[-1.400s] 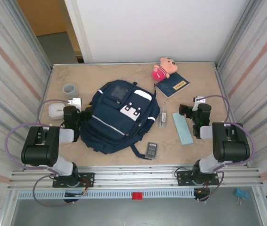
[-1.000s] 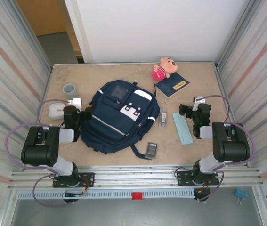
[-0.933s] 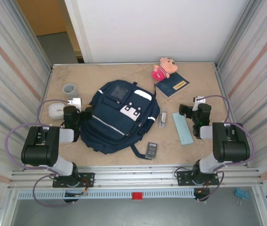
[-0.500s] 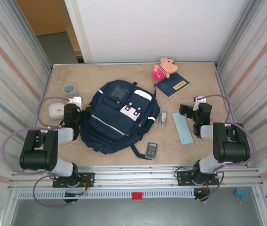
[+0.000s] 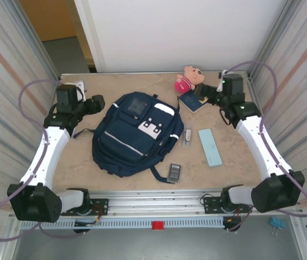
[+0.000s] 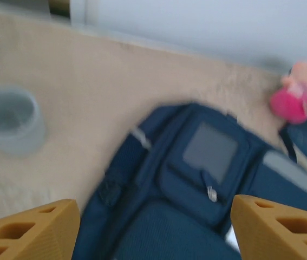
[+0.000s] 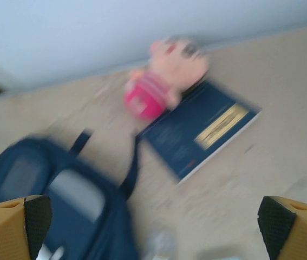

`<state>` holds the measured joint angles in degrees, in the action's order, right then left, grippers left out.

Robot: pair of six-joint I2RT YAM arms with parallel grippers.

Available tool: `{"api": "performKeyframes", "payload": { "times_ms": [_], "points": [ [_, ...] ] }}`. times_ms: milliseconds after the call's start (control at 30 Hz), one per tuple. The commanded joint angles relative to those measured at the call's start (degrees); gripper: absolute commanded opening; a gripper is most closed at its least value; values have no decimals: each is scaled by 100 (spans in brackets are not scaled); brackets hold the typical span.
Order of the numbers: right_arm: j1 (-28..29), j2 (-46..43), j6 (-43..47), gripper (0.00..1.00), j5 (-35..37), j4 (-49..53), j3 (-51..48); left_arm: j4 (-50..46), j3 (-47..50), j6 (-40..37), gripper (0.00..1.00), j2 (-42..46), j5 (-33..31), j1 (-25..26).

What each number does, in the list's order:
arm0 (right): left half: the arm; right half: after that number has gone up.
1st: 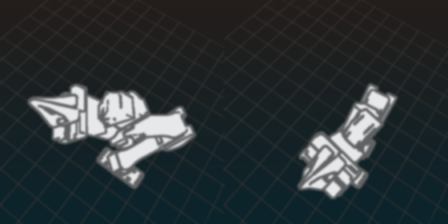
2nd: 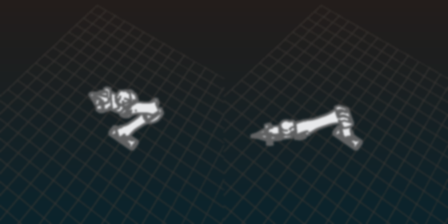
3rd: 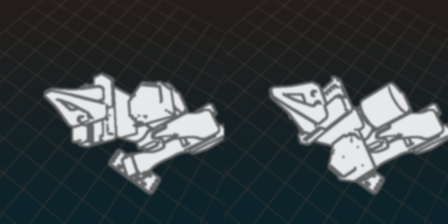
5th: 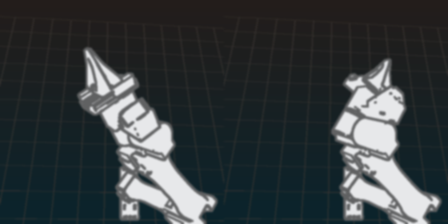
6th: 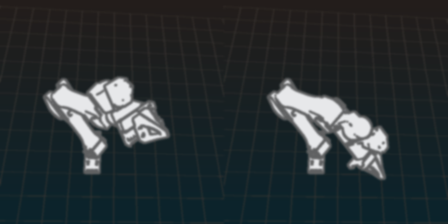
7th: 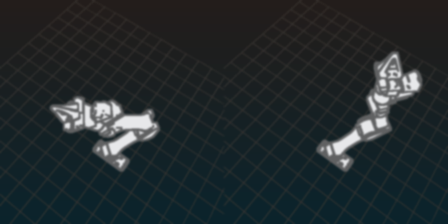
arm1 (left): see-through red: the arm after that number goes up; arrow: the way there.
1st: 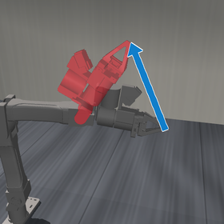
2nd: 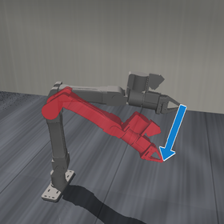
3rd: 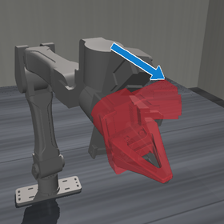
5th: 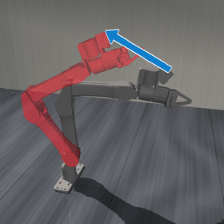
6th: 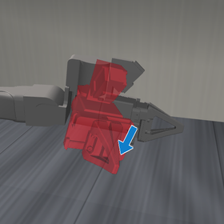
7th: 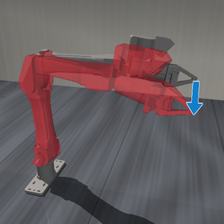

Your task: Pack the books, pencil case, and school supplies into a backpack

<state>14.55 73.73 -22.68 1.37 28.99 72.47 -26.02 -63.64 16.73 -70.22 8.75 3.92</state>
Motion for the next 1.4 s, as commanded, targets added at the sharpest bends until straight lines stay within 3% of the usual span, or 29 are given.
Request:
{"api": "performKeyframes", "payload": {
  "times_ms": [0, 100, 200, 400, 733, 933, 967, 1067, 1233, 1367],
  "points": [
    [820, -66, -1431, 100, -584, 1537, -324, -812, 467, 607, 73, -288, 816, -126],
    [1877, -168, -2447, 96, -953, 625, -1076, -685, 819, 716, 65, -602, 1127, -202],
    [2767, -11, -3050, 94, -717, -180, -1588, -254, 1329, 812, 56, -752, 1575, -230],
    [3346, 1048, -3647, 94, -1089, -1255, -1922, 418, 2247, 1322, 52, -644, 1825, -82],
    [2679, 2622, -2961, 94, -1554, -2515, -1413, 1273, 3453, 2129, 51, 305, 1775, 393],
    [2246, 3159, -2642, 93, -1753, -3001, -1046, 1434, 3725, 2433, 56, 986, 1251, 1072],
    [2173, 3116, -2614, 93, -1770, -3042, -1042, 1355, 3657, 2360, 62, 1193, 1094, 1171],
    [2032, 2607, -2443, 94, -1622, -2982, -1228, 875, 3270, 1843, 65, 1689, 827, 1208],
    [1903, 1351, -2043, 95, -1512, -2564, -1788, -116, 2271, 101, 67, 2159, 439, 1212],
    [1902, 386, -1991, 96, -1493, -2558, -2401, -403, 1703, -1352, 66, 1901, 822, 1221]
  ]
}}
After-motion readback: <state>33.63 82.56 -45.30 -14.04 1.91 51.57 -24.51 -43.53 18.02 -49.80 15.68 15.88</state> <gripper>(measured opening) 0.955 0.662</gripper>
